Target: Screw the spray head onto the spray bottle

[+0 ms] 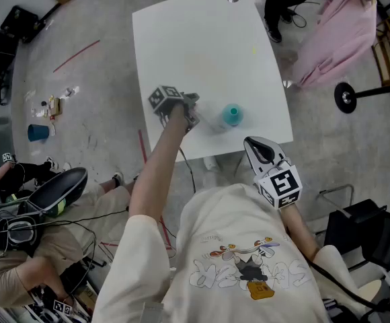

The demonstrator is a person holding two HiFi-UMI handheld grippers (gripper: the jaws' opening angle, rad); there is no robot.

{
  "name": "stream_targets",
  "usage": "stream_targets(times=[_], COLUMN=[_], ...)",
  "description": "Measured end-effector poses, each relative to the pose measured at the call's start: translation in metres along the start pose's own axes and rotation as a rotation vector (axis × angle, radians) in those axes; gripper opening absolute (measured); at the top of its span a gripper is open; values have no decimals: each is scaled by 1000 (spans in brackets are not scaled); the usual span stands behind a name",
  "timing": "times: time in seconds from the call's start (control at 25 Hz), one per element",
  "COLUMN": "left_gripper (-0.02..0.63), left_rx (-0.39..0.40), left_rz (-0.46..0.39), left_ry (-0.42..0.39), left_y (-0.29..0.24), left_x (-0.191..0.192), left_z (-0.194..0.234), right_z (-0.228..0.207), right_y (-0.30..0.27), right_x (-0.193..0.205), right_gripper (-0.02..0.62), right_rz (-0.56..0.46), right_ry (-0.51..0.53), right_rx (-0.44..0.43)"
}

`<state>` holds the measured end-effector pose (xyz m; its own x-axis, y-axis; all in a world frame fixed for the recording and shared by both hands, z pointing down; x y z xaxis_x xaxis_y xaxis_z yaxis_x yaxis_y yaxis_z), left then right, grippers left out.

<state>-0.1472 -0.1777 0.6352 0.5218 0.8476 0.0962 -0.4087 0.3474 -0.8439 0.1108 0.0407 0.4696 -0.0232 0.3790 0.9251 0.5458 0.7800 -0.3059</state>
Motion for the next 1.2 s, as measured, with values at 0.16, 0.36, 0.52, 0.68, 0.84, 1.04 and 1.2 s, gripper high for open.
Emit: stream_targets(times=[0.16,0.36,0.52,0.68,0.84,1.04,1.2], left_gripper=[262,262,216,144,143,142,142], left_rx=[-100,-136,-227,-230,-137,3,100], left_rz=[-12,-2,-7,-17,-29,-55,-101], left_ry=[-44,74,108,110,141,114,42], left_y=[-8,-22,-36,-31,-17,12,47], left_x=[-5,-12,-21,-17,-4,6,10], left_z=[-2,2,13,18,21,16,4], right_z=[-14,-19,-21,-25,-37,-59,-72], right_y=[-2,-13,-17,-19,-26,-48,-92], right_x=[0,-7,-7,-2,12,68,113], right_gripper=[8,8,8,8,9,284,326], right_rz=[-5,-8,8,18,-7,38,132], right_ry=[-16,-20,-15,-15,37,151,189], right_rx=[12,6,0,2,-16,10,-16])
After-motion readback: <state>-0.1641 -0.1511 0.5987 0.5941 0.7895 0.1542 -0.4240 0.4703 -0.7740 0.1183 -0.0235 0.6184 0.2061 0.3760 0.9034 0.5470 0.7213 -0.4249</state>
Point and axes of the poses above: the fingertips, and each gripper's own axes: y backward along the fingers, z to its left, x out of its underside, the point moved 10 cm from there along y, backward along the fingers, and after that the axes turned 9 degrees about -z, right-handed, at the moved point
